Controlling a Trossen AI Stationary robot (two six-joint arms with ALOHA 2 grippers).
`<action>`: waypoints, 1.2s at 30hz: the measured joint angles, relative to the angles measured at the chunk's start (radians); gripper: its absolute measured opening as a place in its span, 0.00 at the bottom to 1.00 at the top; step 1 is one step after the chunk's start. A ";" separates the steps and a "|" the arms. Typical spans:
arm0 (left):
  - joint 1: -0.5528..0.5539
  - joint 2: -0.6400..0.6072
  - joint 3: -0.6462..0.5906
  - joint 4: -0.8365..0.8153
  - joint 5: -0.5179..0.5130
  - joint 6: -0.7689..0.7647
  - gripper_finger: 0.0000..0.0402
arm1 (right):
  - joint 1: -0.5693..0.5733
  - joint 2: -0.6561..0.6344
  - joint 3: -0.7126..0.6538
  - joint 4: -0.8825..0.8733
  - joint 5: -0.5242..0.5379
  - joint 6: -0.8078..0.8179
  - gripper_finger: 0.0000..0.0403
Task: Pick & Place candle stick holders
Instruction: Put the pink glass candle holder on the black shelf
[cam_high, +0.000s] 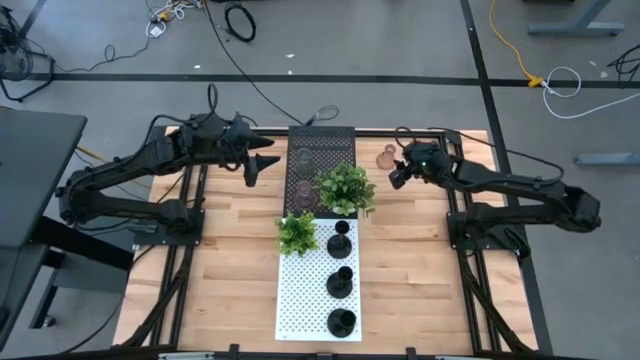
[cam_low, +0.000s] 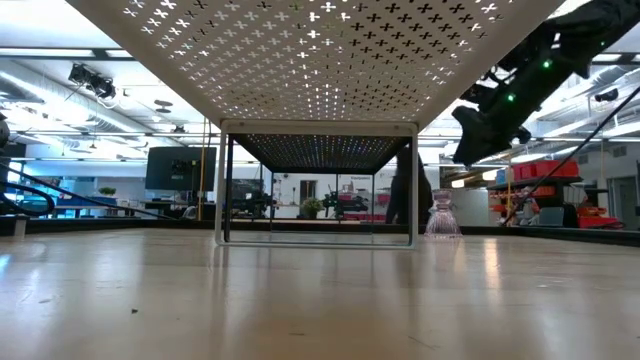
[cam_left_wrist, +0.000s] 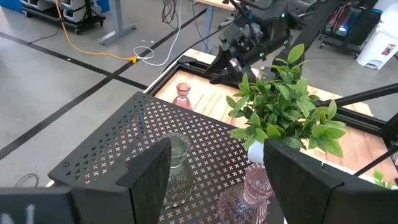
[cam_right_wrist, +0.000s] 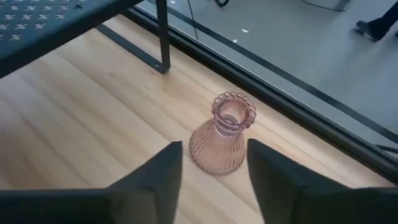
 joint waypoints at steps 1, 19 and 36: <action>0.000 0.000 0.000 0.000 0.000 0.000 0.64 | -0.005 0.001 -0.012 0.020 -0.003 0.003 0.48; 0.000 0.000 0.000 0.002 0.000 -0.004 0.64 | -0.038 0.268 -0.094 0.451 -0.014 0.077 0.67; 0.000 0.000 0.000 -0.003 0.000 -0.001 0.64 | -0.031 0.300 -0.094 0.473 0.064 0.086 0.67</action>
